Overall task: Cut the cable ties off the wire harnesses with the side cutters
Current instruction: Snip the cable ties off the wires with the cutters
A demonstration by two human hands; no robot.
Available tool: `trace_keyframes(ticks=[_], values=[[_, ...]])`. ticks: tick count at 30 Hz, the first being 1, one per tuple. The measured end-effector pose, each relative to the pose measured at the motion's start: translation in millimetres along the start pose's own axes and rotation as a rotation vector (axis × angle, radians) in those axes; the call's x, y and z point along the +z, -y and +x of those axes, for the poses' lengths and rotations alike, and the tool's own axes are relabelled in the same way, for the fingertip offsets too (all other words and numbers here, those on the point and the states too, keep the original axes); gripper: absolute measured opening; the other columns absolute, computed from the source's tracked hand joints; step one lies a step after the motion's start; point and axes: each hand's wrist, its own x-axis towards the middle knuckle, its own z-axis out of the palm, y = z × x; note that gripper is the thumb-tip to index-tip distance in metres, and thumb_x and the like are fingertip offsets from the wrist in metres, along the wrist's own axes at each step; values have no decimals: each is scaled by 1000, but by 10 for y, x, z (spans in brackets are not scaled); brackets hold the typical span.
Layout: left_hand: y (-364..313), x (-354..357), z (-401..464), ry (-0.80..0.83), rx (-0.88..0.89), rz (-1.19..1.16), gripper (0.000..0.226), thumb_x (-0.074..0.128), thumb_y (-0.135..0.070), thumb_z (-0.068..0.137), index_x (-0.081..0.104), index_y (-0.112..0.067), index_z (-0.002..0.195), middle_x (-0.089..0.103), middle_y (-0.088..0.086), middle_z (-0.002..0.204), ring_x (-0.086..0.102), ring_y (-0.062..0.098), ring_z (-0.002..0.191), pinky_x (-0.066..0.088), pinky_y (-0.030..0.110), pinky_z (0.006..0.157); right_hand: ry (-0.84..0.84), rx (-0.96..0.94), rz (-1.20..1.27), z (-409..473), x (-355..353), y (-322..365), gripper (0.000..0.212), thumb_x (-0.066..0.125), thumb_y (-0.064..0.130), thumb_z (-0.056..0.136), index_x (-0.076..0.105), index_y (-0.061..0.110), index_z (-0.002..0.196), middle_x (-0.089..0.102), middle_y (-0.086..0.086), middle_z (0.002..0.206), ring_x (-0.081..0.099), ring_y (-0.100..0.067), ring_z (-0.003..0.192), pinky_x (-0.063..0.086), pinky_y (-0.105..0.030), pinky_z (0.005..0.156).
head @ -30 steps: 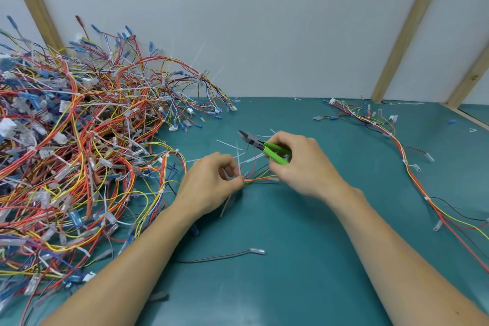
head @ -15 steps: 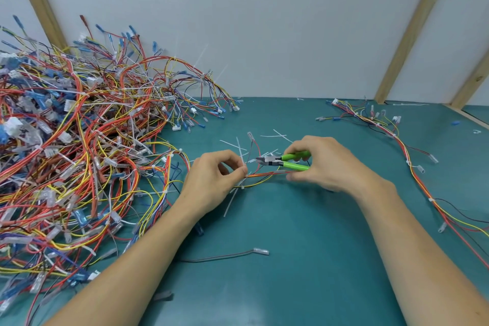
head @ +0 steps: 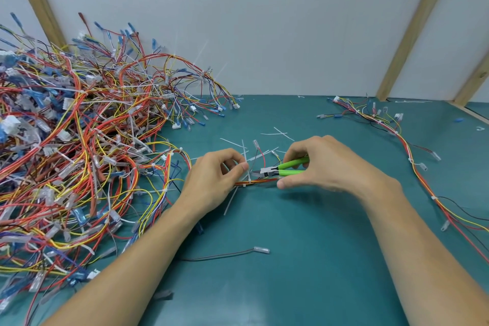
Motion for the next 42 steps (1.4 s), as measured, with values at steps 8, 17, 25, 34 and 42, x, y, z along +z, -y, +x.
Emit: trace_keyframes(ticks=[8, 17, 25, 34, 42], values=[[-2, 6, -13, -42, 71, 66, 12, 66, -39, 94, 64, -35, 83, 45, -11, 64, 43, 8, 57, 37, 29, 58, -43, -37, -22, 20, 38, 27, 51, 82, 73, 61, 72, 37, 97, 68, 27, 88, 61, -7, 94, 48, -33, 84], [-27, 4, -19, -46, 142, 84, 12, 66, -35, 95, 62, -35, 83, 43, -8, 70, 45, 9, 64, 45, 36, 64, -8, -5, 8, 26, 97, 48, 48, 82, 74, 59, 74, 40, 92, 71, 24, 83, 63, -5, 87, 52, -31, 74], [-34, 9, -43, -67, 159, 124, 11, 64, -35, 96, 61, -33, 85, 42, -8, 71, 46, 6, 66, 38, 31, 61, 13, 27, 45, 29, 84, 64, 42, 86, 68, 57, 75, 38, 83, 72, 18, 75, 64, -5, 76, 50, -29, 63], [-58, 2, -64, -68, 166, 134, 11, 63, -35, 96, 61, -32, 86, 42, -7, 72, 47, 8, 67, 38, 30, 60, 8, 22, -15, 2, 77, 129, 33, 82, 61, 62, 70, 36, 79, 70, 16, 77, 59, -4, 77, 39, -30, 58], [-55, 8, -63, -66, 175, 120, 11, 64, -34, 96, 62, -32, 85, 42, -7, 71, 47, 9, 67, 41, 32, 62, 10, 30, -7, -5, 65, 134, 28, 84, 57, 64, 70, 35, 75, 71, 14, 78, 59, -8, 77, 41, -30, 59]])
